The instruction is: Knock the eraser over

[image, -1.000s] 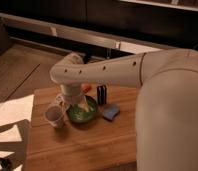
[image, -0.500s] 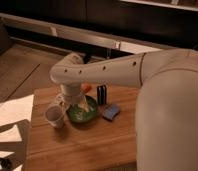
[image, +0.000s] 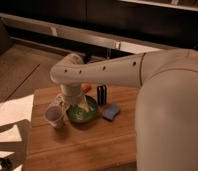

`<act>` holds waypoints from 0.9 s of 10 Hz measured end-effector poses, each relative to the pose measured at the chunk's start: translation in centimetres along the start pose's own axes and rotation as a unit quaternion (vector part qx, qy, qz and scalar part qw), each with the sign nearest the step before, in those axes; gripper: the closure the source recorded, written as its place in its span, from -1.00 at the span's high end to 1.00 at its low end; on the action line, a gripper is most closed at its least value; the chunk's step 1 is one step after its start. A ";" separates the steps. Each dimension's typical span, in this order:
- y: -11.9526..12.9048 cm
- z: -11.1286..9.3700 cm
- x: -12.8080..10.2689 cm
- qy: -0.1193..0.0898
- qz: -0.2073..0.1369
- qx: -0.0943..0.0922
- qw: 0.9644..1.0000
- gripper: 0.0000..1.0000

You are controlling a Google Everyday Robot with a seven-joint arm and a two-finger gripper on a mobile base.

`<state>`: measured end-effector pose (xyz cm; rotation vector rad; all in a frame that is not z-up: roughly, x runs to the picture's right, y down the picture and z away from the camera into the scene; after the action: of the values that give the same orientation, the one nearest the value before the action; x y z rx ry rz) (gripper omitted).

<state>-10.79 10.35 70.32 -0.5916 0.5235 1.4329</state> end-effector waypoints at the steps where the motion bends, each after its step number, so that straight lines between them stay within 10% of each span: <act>1: 0.0 0.0 0.0 0.000 0.000 0.000 1.000 0.30; 7: 0.0 0.0 0.0 0.000 0.000 0.000 1.000 0.30; 9: 0.0 0.0 0.0 0.000 0.000 0.000 1.000 0.03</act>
<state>-10.79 10.35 70.31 -0.5915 0.5233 1.4330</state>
